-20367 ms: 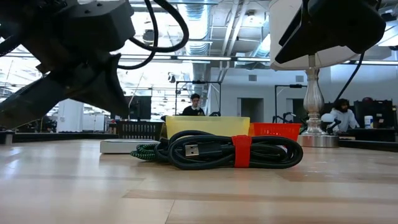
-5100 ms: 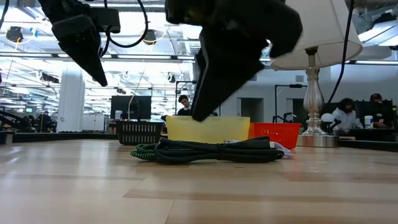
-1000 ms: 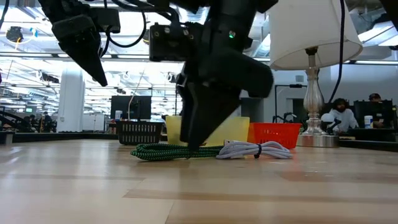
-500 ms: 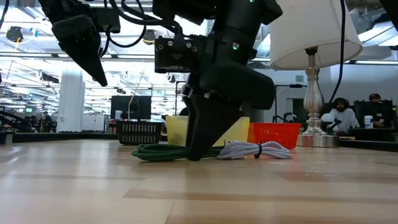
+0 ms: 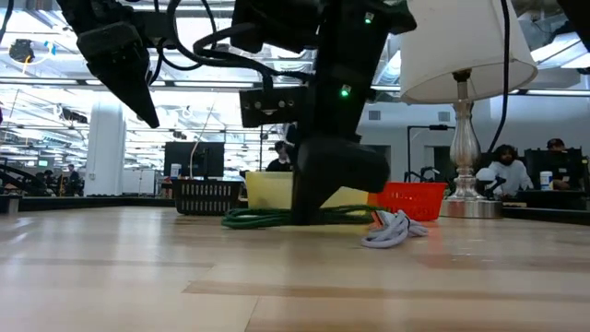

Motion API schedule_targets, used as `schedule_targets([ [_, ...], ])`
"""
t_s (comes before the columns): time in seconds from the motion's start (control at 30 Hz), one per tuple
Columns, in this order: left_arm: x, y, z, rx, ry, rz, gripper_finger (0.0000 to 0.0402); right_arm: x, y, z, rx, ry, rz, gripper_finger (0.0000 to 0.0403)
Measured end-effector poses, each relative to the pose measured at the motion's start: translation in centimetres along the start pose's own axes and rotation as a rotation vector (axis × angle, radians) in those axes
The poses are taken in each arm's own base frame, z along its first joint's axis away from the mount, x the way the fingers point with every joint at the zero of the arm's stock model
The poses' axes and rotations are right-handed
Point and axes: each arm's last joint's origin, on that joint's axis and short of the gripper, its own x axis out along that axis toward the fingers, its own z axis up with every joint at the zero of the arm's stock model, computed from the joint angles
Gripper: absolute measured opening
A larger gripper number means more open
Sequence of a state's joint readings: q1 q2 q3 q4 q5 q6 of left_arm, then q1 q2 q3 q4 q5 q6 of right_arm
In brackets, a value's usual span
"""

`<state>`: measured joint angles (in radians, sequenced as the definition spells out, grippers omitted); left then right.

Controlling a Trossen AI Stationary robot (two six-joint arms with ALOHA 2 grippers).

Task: Pick and place items into bin
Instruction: Put the green charger cable into the yellow bin, then put the white charger cable into the yellow bin

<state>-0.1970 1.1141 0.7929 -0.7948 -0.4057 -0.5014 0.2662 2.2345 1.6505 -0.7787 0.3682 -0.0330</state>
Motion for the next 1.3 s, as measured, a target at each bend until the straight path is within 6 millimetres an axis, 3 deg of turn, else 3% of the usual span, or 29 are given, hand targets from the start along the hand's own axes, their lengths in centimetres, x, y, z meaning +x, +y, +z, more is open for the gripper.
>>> schedule_targets([
  [0.13, 0.0, 0.0, 0.0, 0.000, 0.000, 0.000, 0.0107, -0.7, -1.2, 0.0, -0.015, 0.056, -0.099, 0.0009],
  [0.63, 0.0, 0.0, 0.0, 0.000, 0.000, 0.000, 0.0107, -4.3, -8.3, 1.6, -0.043, 0.123, -0.331, 0.0010],
  [1.03, 0.0, 0.0, 0.0, 0.000, 0.000, 0.000, 0.0107, -2.5, -15.4, -0.6, 0.077, 0.229, -0.341, 0.0043],
  [1.3, 0.0, 0.0, 0.0, 0.000, 0.000, 0.000, 0.0107, -2.2, -16.2, -0.9, 0.106, 0.238, -0.340, 0.0103],
])
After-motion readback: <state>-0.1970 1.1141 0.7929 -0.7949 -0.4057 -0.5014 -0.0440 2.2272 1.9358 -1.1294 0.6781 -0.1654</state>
